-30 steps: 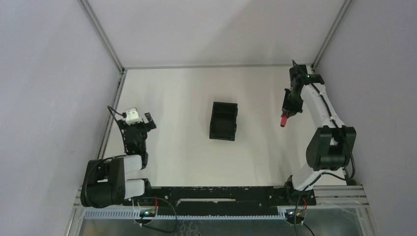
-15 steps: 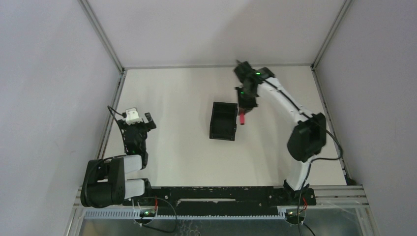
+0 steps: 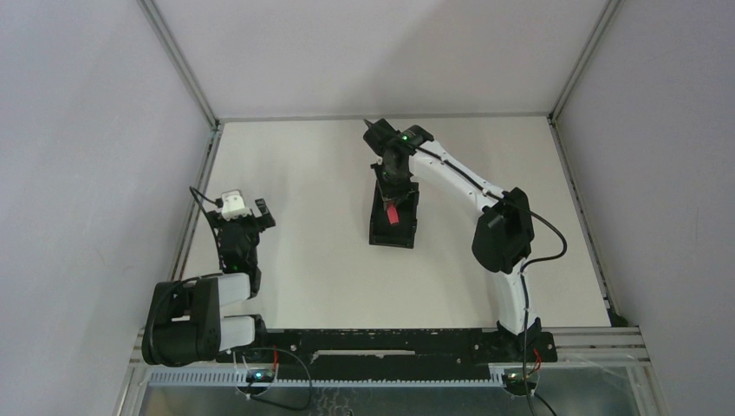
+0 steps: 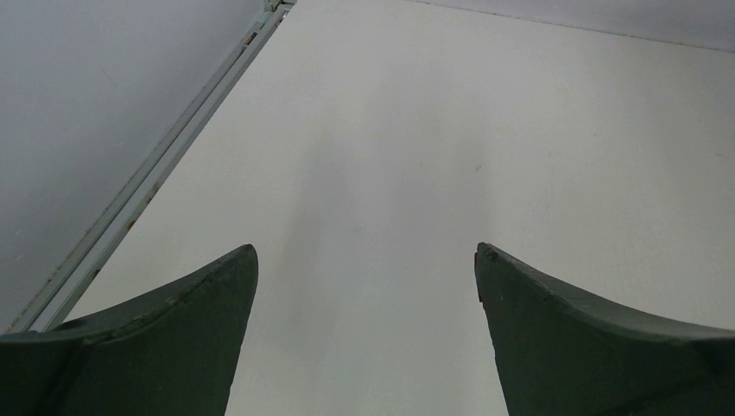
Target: Put the screwdriver in the bin
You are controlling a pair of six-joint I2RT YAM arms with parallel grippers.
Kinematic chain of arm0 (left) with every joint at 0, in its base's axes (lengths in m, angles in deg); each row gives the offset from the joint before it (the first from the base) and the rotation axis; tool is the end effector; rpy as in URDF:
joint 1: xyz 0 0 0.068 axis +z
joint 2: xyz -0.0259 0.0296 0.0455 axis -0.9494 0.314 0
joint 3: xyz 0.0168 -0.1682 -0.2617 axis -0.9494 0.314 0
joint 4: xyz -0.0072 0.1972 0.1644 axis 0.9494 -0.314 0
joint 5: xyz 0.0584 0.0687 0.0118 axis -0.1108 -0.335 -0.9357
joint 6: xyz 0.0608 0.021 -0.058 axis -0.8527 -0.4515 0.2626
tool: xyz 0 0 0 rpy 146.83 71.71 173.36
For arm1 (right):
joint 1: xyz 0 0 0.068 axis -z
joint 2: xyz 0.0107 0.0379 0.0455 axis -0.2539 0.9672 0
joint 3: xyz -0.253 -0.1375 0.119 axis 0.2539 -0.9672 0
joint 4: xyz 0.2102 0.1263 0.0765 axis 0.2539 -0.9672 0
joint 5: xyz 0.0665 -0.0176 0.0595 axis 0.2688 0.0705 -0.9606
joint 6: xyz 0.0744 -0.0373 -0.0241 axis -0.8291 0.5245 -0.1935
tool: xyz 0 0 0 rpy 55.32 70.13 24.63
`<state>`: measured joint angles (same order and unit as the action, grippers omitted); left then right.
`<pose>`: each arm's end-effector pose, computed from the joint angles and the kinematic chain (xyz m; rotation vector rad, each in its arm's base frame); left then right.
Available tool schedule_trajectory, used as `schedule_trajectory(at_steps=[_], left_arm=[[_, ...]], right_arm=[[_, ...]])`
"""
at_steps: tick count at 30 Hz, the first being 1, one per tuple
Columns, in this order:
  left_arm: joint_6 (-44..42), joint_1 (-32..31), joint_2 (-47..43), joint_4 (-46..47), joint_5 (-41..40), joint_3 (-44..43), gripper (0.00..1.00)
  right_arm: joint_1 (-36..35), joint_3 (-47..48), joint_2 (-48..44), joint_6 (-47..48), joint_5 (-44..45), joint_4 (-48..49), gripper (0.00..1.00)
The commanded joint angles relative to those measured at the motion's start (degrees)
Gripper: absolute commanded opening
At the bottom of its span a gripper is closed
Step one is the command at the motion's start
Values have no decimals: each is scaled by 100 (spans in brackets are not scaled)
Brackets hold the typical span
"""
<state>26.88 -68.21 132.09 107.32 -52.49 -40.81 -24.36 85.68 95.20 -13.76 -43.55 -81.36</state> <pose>0.2370 0.0285 0.2029 -0.2266 1.6371 0.1658 0.3499 0.2801 0.2725 -0.5056 2.8413 0.1349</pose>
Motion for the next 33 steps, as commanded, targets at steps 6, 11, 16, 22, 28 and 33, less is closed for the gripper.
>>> schedule_trajectory(at_steps=[6,11,16,22,28,33], left_arm=[[-94,-26,-47,177,-42,-204,100],[-93,-24,-46,177,-47,-206,100],[-92,-24,-46,177,-40,-207,100],[-92,-24,-46,177,-47,-204,100],[-93,-32,-46,177,-47,-204,100],[-92,-29,-46,177,-47,-207,100]], right_arm=[[3,-525,558,400,352,666,0],[47,-795,568,341,484,1026,27],[44,-853,506,309,445,1089,45],[15,-764,27,206,534,1113,47],[-47,-935,-1015,121,663,1252,88],[-60,-2017,-2624,267,515,2402,100]])
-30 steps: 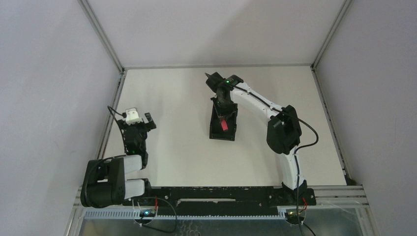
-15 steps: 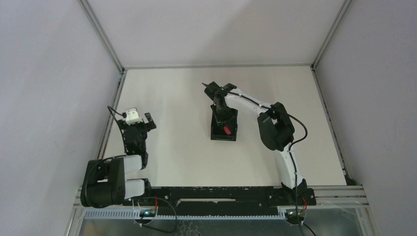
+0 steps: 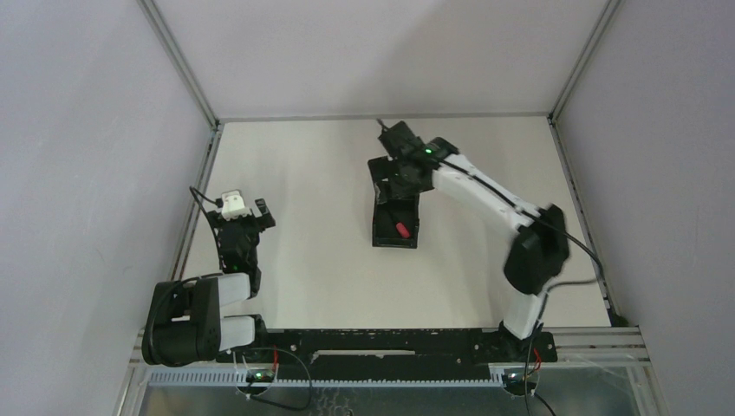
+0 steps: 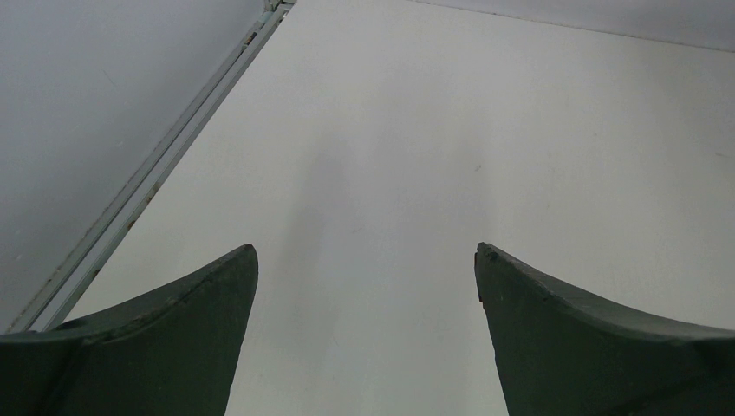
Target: Put the screwdriver in the bin
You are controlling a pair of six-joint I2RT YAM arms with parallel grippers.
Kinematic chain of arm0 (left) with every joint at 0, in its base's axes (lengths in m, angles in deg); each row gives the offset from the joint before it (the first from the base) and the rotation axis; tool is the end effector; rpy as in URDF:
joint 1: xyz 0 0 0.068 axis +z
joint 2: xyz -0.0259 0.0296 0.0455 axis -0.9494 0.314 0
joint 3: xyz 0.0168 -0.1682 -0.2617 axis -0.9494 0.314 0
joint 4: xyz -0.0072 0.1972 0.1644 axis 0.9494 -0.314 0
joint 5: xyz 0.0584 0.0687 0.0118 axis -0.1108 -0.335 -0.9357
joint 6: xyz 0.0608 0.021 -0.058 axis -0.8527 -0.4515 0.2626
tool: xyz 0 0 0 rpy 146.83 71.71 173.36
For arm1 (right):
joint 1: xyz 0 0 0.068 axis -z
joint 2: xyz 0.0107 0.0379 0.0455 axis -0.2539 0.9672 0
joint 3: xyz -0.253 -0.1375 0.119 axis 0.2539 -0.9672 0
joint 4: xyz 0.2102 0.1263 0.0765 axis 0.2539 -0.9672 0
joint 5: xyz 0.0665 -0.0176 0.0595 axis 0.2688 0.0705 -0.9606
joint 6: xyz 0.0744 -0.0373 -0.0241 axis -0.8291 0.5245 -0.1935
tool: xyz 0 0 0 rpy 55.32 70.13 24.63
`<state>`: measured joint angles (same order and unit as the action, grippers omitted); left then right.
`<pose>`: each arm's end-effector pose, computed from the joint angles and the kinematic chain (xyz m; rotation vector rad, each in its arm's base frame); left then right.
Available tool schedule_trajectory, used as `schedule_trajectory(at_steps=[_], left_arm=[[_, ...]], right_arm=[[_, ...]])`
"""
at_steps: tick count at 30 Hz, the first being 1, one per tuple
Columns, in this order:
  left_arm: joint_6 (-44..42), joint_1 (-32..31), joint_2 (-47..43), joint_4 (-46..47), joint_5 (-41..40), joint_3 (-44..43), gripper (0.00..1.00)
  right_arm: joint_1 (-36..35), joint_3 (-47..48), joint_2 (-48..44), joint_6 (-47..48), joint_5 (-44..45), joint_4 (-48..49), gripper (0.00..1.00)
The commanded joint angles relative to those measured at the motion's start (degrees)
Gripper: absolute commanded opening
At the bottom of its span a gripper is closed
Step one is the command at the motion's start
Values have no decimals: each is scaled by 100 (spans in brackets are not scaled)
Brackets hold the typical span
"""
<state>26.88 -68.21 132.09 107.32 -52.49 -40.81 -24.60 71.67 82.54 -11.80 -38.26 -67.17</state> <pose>0.2370 0.0285 0.2029 -0.2266 1.6371 0.1658 0.3297 0.2569 0.3047 -0.4769 2.6006 0.1547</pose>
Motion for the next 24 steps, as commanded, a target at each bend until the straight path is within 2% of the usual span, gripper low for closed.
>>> schedule_trajectory(at_steps=[1,3,6,17,24], left_arm=[[-92,-25,-46,175,-42,-204,100],[-92,-24,-48,177,-46,-203,100],[-92,-28,-46,177,-41,-206,100],[-92,-23,-46,177,-40,-206,100],[-92,-30,-46,177,-46,-204,100]], right_arm=[[-22,-982,-1617,82,-75,1200,100],[20,-1754,-2493,140,-171,1991,100],[175,-2802,-3436,46,-126,2560,100],[818,-5844,-5808,-701,633,3188,100],[1113,-7405,-7260,-1297,824,3386,100]])
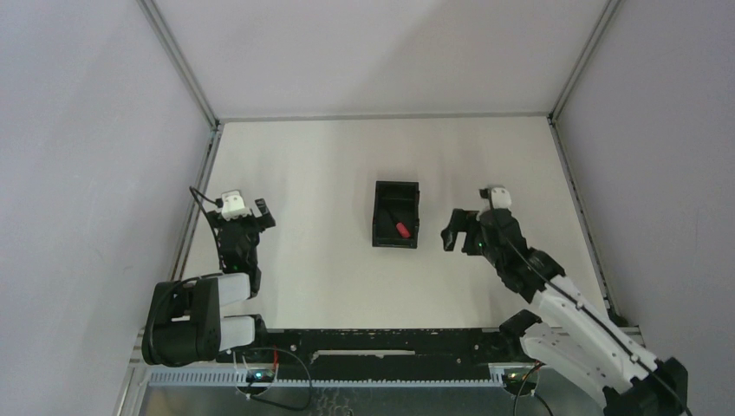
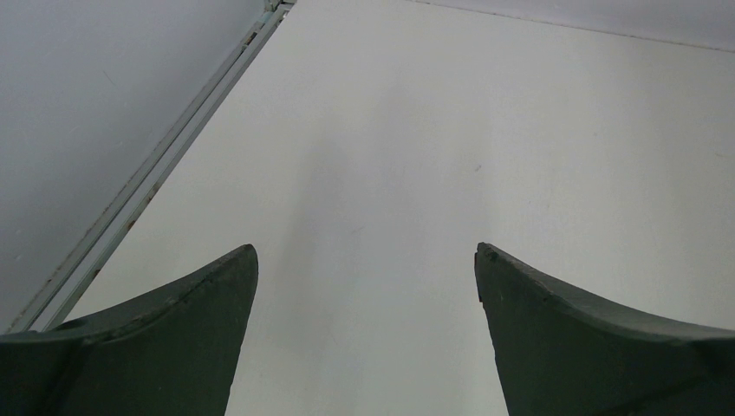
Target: Put the screwdriver in the bin
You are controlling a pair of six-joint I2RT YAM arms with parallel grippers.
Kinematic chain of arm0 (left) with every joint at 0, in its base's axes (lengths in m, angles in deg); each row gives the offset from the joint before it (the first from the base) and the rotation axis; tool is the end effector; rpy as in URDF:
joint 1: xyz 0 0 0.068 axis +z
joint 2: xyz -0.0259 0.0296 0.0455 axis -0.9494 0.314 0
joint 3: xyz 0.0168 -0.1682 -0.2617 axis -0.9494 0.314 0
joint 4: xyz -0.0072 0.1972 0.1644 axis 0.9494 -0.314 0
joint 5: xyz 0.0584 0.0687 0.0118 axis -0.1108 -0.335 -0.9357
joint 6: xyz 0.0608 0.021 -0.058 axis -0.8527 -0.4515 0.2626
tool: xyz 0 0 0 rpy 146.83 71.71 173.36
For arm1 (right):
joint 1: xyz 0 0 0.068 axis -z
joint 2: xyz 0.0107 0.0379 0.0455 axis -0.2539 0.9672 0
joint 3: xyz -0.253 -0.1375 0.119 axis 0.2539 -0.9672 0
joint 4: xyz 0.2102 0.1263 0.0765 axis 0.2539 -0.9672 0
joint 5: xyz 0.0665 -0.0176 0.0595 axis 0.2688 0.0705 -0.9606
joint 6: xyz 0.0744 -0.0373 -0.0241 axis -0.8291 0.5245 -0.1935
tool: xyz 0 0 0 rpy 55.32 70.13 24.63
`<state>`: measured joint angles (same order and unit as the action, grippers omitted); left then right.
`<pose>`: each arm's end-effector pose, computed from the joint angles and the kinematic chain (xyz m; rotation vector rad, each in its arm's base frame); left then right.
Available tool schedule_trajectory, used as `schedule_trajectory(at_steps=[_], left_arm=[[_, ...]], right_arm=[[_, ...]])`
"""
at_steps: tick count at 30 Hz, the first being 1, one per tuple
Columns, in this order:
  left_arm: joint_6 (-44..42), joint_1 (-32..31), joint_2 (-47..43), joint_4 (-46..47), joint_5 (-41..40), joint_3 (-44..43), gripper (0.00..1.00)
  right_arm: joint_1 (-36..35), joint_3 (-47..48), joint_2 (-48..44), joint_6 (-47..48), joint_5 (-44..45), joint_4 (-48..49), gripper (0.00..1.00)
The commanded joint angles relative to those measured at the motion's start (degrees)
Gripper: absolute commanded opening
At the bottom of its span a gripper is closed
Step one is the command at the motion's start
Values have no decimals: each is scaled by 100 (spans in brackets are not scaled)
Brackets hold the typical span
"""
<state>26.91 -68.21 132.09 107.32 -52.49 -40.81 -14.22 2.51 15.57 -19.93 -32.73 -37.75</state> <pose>0.2370 0.0285 0.2029 -0.2270 1.6371 0.1654 0.1409 0.0580 0.2400 0.0518 2.1719 0.2902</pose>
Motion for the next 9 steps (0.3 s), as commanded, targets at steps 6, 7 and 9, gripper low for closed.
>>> schedule_trajectory(at_steps=[6,7,9], left_arm=[[-95,-23,-46,177,-48,-204,100],[-94,-28,-46,173,-43,-206,100],[-96,-24,-46,177,-42,-206,100]], right_arm=[[98,-1118,-1389,-656,272,596,100],[91,-1165,-1462,-658,246,633,100],[98,-1191,-1560,-675,308,622,100]])
